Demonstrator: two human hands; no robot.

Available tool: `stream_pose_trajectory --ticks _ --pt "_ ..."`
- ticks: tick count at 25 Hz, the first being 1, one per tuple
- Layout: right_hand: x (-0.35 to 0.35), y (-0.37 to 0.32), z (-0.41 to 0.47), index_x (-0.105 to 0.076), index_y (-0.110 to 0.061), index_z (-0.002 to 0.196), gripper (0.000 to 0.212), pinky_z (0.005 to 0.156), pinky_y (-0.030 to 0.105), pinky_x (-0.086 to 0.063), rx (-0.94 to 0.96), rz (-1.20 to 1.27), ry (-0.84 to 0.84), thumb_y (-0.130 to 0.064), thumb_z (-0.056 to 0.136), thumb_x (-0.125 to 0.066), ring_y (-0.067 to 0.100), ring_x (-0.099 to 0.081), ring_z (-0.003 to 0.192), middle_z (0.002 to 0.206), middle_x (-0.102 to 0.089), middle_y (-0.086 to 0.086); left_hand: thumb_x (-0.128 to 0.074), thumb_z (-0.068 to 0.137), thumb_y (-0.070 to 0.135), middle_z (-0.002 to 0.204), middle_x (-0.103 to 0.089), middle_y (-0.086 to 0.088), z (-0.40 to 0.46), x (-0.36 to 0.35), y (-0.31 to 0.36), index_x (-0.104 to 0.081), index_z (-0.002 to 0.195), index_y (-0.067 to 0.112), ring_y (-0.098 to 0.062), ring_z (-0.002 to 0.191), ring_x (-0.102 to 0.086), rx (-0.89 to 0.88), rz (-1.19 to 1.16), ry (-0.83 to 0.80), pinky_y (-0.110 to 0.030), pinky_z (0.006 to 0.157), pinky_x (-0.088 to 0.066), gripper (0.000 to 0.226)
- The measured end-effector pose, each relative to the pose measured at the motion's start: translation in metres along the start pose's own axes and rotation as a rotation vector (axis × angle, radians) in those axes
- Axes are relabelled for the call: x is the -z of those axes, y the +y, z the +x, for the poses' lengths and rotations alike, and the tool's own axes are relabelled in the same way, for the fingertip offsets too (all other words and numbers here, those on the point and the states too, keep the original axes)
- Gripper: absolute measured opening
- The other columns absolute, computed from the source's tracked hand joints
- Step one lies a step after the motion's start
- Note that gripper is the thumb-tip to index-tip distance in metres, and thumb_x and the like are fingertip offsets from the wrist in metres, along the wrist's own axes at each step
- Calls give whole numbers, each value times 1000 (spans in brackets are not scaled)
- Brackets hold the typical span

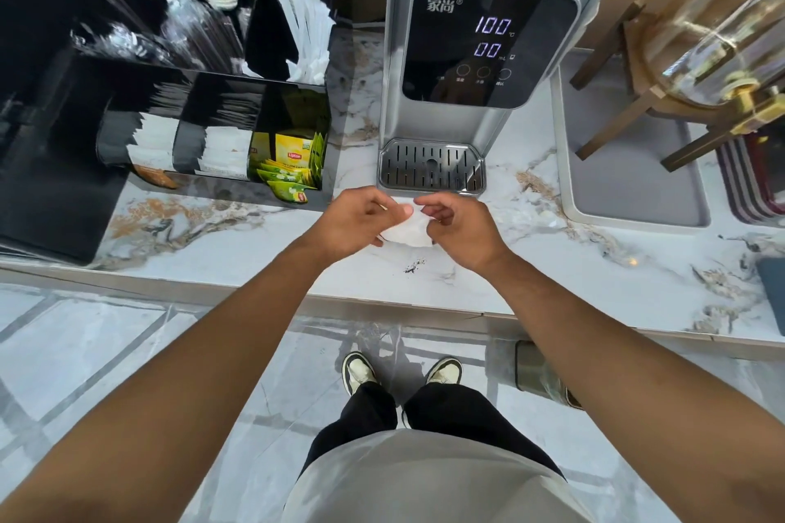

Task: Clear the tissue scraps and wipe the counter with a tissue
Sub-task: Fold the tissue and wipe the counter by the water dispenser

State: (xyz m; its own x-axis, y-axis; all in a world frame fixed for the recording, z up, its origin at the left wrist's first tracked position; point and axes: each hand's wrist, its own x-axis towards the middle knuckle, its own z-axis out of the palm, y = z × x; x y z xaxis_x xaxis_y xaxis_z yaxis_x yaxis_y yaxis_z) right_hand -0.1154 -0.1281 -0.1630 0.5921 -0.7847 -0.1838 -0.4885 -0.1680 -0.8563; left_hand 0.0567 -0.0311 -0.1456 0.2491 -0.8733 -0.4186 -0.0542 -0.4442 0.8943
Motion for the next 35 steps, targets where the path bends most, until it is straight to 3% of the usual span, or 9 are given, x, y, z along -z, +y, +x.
stream_pose_trajectory --ticks 3,11,14,20,23,27,30,32,35 --pt "5 -4 -5 -71 -18 110 43 75 16 -50 134 -4 1 10 78 -61 7 -63 83 94 -69 0 -76 84 19 97 -74 -18 1 -8 -1 -64 108 7 -30 83 -74 64 -216 -35 -42 70 -62 29" --pt "5 6 -26 -70 -18 110 37 84 23 -51 139 1 115 4 80 -66 11 -60 100 110 -58 2 -68 89 11 100 -72 -19 0 -27 -14 -69 96 -3 -31 89 -71 184 -320 32 -42 76 -60 16" --pt "4 11 -30 -69 -24 110 26 90 29 -50 16 -23 246 -15 86 -67 13 -57 98 108 -49 2 -68 90 12 102 -71 -18 0 -30 -19 -68 88 2 -32 93 -70 184 -327 95 -44 79 -60 10" --pt "7 2 -34 -59 -50 118 45 82 28 -51 -217 191 18 -70 78 -57 3 -65 78 84 -71 -8 -71 88 18 94 -72 -11 -4 -28 -21 -70 91 9 -25 81 -71 152 -220 163 -35 74 -57 9" --pt "7 -2 -30 -61 -44 120 38 81 31 -51 -197 339 -20 -50 83 -69 11 -62 77 81 -68 0 -71 86 13 95 -74 -10 -8 -31 -20 -69 90 14 -25 84 -72 122 -235 134 -30 67 -58 5" --pt "11 -6 -28 -70 -25 111 31 79 32 -52 -158 340 -37 -8 84 -72 13 -60 72 95 -68 14 -74 84 12 100 -75 -10 -12 -31 -21 -70 93 13 -32 98 -70 149 -317 110 -44 90 -57 10" --pt "13 -8 -29 -70 -20 112 41 75 18 -50 -112 301 -61 7 81 -69 7 -57 66 104 -66 7 -78 81 12 103 -75 -10 -14 -30 -20 -60 113 21 -30 97 -71 140 -428 158 -49 90 -56 38" --pt "14 -8 -29 -69 -20 112 46 73 15 -49 -100 277 -65 11 79 -68 9 -57 69 99 -61 0 -77 79 3 101 -76 -11 -16 -29 -20 -59 118 33 -28 92 -73 59 -444 129 -40 79 -60 52" --pt "15 -7 -27 -69 -18 114 51 73 15 -48 -111 263 -65 16 77 -64 15 -55 71 88 -52 -3 -75 80 -2 93 -78 -2 -17 -29 -20 -75 101 26 -25 88 -72 -26 -310 152 -24 69 -58 35"
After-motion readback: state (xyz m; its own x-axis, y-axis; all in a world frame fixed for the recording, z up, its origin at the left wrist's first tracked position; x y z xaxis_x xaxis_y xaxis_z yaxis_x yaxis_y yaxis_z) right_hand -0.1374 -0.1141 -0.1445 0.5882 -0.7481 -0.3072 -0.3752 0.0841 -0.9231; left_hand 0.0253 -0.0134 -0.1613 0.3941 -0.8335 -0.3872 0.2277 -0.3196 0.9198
